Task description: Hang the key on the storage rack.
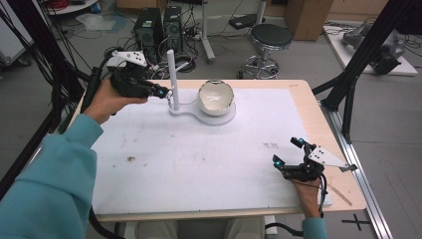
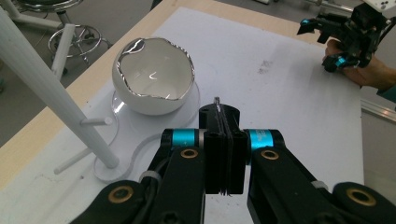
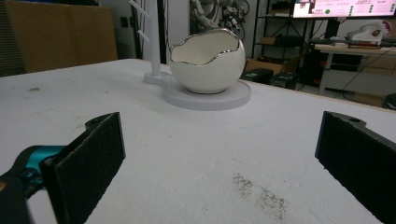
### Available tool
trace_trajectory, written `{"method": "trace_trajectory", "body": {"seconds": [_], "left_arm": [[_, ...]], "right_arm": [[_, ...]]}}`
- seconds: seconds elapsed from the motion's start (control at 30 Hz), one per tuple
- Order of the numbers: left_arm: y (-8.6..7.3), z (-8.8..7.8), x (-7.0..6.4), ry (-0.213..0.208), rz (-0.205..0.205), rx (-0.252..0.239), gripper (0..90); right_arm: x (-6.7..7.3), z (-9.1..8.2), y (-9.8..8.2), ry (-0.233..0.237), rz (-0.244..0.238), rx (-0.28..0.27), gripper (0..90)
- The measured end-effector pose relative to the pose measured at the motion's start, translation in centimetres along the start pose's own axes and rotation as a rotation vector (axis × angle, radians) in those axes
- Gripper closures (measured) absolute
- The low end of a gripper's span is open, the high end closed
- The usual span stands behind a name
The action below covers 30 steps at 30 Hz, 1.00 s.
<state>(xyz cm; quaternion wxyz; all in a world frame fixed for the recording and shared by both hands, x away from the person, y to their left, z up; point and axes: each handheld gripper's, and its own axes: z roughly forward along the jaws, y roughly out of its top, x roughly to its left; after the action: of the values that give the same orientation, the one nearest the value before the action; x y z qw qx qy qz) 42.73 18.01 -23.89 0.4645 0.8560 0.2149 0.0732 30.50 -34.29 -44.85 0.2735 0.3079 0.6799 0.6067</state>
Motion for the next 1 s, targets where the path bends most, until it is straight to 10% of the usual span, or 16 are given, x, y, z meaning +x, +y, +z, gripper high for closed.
{"method": "trace_trajectory", "body": {"seconds": [1.0], "left_arm": [[-0.4,4.8,4.8,0.085,-0.093,0.057,88.6]], "right_arm": [[0.0,0.0,0.0,0.001,0.006,-0.001,0.6]]}}
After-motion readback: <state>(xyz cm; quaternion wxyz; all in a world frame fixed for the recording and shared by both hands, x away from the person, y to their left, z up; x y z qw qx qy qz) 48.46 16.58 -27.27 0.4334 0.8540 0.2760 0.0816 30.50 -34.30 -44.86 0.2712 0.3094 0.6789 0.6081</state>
